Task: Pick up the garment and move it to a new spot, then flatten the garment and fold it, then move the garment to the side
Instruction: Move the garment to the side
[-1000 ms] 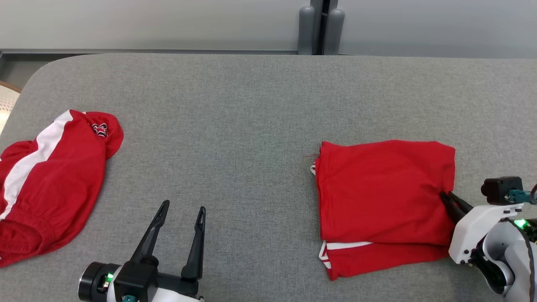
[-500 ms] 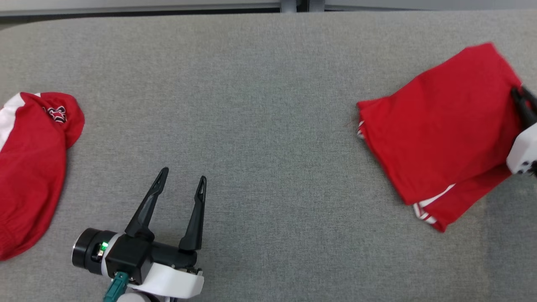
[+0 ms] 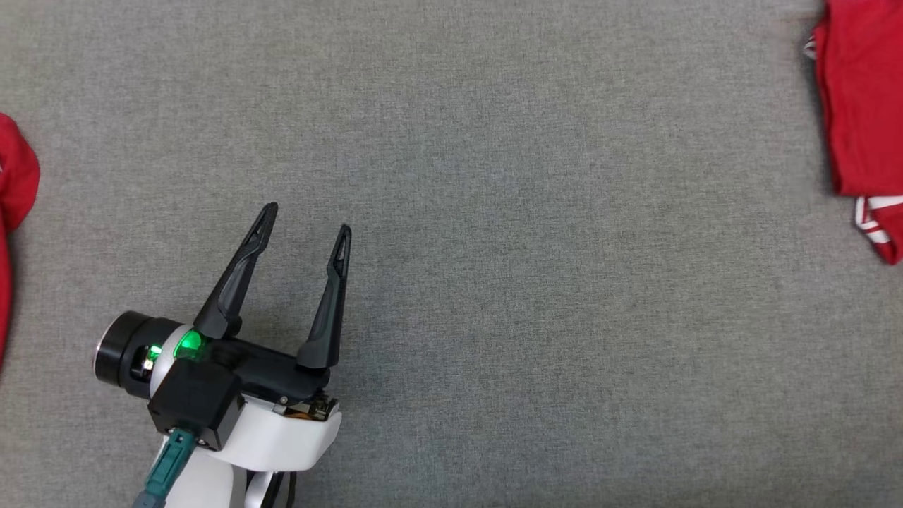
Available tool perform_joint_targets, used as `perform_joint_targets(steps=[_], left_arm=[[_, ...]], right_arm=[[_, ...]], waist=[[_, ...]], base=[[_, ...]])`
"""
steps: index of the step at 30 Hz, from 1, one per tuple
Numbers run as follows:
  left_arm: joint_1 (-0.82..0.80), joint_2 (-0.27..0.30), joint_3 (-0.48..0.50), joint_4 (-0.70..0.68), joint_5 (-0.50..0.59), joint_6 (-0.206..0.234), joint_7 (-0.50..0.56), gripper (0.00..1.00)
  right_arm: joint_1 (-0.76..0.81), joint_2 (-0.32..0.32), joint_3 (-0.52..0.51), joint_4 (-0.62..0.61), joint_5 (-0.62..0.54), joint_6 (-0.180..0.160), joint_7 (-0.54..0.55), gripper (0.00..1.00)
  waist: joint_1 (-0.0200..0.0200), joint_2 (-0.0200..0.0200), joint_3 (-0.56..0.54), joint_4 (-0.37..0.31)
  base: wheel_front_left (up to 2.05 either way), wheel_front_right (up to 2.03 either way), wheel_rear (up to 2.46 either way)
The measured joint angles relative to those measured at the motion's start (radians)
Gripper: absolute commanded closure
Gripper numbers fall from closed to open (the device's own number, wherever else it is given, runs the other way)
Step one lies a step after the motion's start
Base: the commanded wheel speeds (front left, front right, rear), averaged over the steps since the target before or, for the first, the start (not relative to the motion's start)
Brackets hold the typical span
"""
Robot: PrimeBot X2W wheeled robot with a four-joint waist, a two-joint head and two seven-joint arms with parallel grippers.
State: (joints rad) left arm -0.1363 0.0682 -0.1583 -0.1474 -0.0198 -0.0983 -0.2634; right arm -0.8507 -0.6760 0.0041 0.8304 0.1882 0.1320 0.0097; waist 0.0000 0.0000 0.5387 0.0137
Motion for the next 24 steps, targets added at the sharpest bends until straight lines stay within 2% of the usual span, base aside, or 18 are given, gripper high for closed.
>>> perform_joint_targets(steps=[5, 6, 7, 10, 13, 16, 20, 22, 24], left_arm=[[-0.013, 0.011, -0.004, -0.039, 0.010, -0.004, 0.000, 0.00], [-0.016, 0.012, -0.005, -0.043, 0.011, -0.005, 0.000, 0.00], [-0.017, 0.012, -0.008, -0.045, 0.011, -0.005, 0.000, 0.00], [-0.019, 0.011, -0.016, -0.043, 0.011, -0.006, 0.000, 0.00], [-0.017, 0.008, -0.024, -0.033, 0.010, -0.001, 0.000, 0.00], [-0.009, 0.002, -0.029, -0.026, 0.008, 0.010, 0.000, 0.00], [0.027, -0.002, -0.029, -0.002, -0.007, 0.026, 0.000, 0.00], [0.046, -0.007, -0.031, 0.014, -0.014, 0.029, 0.000, 0.00], [0.056, -0.010, -0.029, 0.024, -0.021, 0.031, 0.000, 0.00]], right_arm=[[-0.001, -0.014, -0.132, -0.041, -0.116, 0.000, 0.028, 1.00], [-0.001, -0.018, -0.159, -0.053, -0.160, 0.000, 0.029, 0.19], [-0.001, -0.021, -0.190, -0.069, -0.207, 0.000, 0.029, 0.00], [0.010, 0.018, -0.275, -0.139, -0.339, 0.000, 0.015, 0.00], [0.055, 0.109, -0.328, -0.203, -0.444, 0.000, -0.020, 0.00], [0.113, 0.214, -0.339, -0.240, -0.479, 0.000, -0.081, 0.00], [0.180, 0.335, -0.264, -0.244, -0.460, 0.000, -0.190, 0.00], [0.219, 0.374, -0.193, -0.239, -0.443, 0.000, -0.235, 0.00], [0.239, 0.399, -0.164, -0.236, -0.427, 0.000, -0.249, 0.00]], waist=[[0.0000, 0.0000, 0.029, -0.003], [0.0000, 0.0000, 0.032, -0.002], [0.0000, 0.0000, 0.035, 0.001], [0.0000, 0.0000, 0.028, 0.008], [0.0000, 0.0000, 0.003, 0.016], [0.0000, 0.0000, -0.038, 0.025], [0.0000, 0.0000, -0.106, 0.037], [0.0000, 0.0000, -0.145, 0.043], [0.0000, 0.0000, -0.165, 0.046]], base=[[0.00, 0.00, 0.00], [0.00, 0.00, 0.00], [0.00, 0.00, 0.00], [0.00, 0.00, 0.00], [0.00, 0.00, 0.00], [0.00, 0.00, 0.00], [0.00, 0.00, 0.00], [0.00, 0.00, 0.00], [0.00, 0.00, 0.00]])
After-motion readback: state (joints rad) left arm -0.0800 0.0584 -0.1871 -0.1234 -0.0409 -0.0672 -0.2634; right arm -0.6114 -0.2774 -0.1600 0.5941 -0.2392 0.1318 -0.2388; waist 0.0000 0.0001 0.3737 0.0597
